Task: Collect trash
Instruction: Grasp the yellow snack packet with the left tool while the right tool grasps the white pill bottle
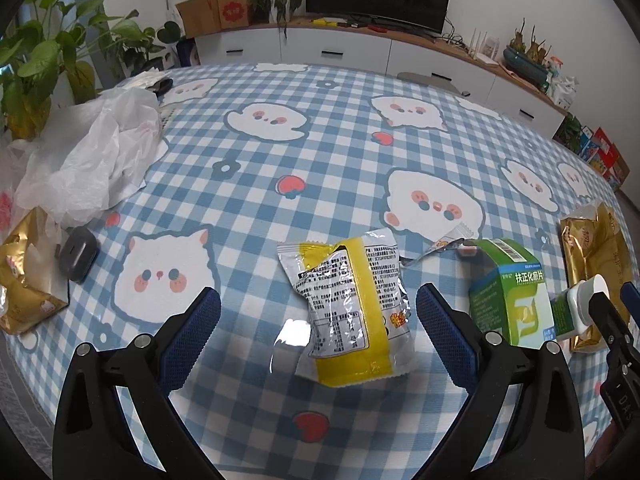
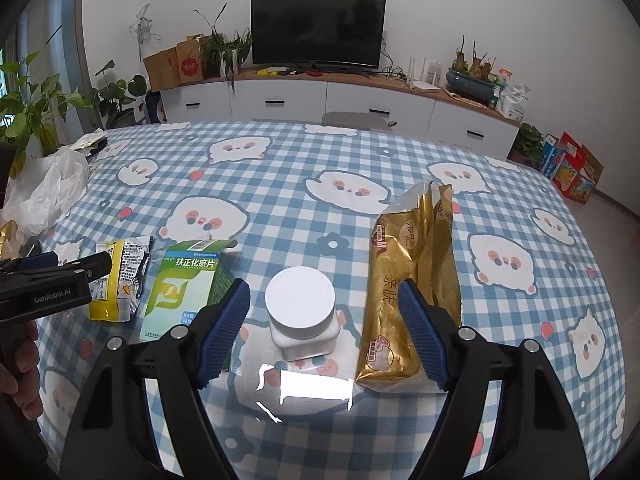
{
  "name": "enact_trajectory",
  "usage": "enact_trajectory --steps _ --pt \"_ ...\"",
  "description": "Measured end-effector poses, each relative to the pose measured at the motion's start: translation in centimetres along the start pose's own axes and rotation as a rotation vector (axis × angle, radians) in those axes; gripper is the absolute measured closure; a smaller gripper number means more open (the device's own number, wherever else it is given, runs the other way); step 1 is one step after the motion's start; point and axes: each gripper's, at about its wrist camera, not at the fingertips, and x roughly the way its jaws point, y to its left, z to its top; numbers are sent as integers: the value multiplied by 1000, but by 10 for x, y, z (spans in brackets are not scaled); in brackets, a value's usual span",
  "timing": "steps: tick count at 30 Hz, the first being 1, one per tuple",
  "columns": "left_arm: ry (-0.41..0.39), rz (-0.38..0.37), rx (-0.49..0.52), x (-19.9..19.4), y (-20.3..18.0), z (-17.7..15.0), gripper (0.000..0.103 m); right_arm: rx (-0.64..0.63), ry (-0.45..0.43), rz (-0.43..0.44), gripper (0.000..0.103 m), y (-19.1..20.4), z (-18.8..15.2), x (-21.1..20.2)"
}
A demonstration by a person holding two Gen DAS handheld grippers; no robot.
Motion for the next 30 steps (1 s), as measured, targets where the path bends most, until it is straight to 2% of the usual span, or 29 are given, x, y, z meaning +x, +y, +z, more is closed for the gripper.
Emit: enact_trajectory --steps 4,12,17,22,28,30 --pt "20 2 15 9 -7 7 7 0 16 10 38 0 2 10" --pt "82 -29 18 35 -12 7 19 -9 44 19 48 6 -3 23" --pt "107 -32 29 42 -16 4 25 -19 57 21 62 9 -5 26" --pt "114 -14 31 43 -16 5 32 -21 56 21 62 11 -6 26" --pt "110 23 44 39 -16 4 58 -20 52 20 62 11 -6 26" --pt "109 21 47 38 -17 4 71 -21 52 21 62 11 -6 26"
